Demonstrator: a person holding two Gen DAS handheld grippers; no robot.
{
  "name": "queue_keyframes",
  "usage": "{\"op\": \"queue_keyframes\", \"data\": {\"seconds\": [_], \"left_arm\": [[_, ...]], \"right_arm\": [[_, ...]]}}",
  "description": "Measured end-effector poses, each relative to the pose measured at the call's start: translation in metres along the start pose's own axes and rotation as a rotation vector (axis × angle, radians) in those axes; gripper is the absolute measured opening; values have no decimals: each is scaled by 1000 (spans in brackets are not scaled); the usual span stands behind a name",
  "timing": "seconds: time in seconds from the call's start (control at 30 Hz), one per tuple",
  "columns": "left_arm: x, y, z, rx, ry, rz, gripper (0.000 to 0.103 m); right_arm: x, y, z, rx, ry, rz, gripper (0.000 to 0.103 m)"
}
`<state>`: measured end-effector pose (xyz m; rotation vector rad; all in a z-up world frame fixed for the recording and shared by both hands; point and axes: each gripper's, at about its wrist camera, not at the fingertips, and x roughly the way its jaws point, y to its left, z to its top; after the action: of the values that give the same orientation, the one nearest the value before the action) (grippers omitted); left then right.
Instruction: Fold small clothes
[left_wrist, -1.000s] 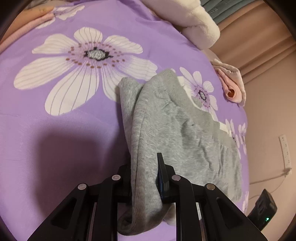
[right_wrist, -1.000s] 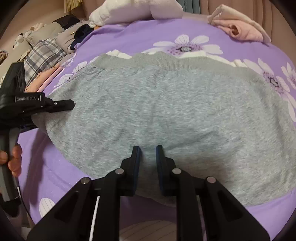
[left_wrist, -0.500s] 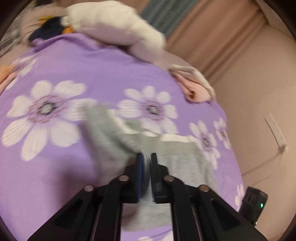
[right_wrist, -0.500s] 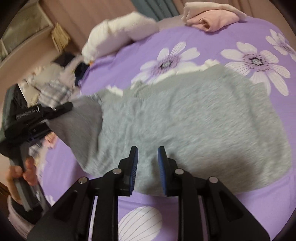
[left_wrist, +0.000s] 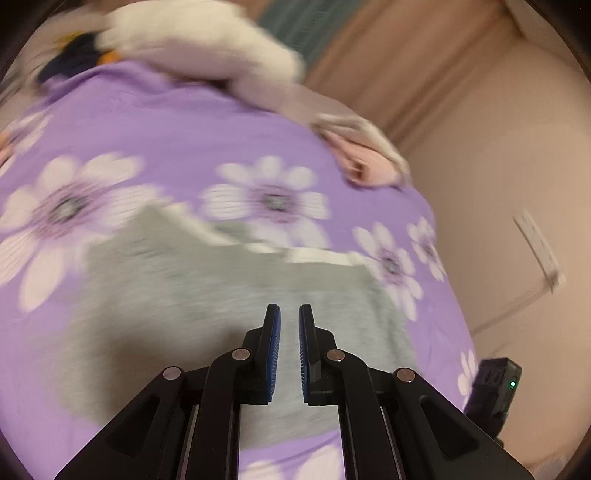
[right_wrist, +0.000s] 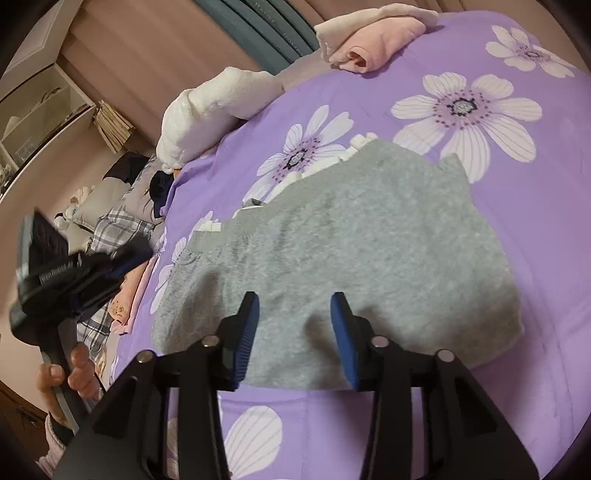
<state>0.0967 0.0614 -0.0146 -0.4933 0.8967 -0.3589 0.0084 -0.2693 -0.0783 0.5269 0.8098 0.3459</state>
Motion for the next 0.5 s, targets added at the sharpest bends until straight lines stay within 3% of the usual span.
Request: {"op": "queue_keyframes", "data": {"seconds": [0.07,0.1,0.13,0.2,0.37,0.5], "left_arm": [[-15,37,-6,-100,2,22,9],[-22,56,-13,-161,4,21,20],[-28,72,-21,-219,7,10,37],[-39,108,-48,-363,14,-38,53],[-38,138,-93,-513,72,-111,53],[-24,151,-99,-619,44,-217,53]], "right_arm": [[0,-4,-2,17,-2,3,46],[0,-5,-2,21,-1,4,47],[2,-4,-4,27,3,6,47],[5,-3,-5,29,10,10,49],[12,10,-9,6,36,13,52],[14,21,-12,-22,49,26,54]]}}
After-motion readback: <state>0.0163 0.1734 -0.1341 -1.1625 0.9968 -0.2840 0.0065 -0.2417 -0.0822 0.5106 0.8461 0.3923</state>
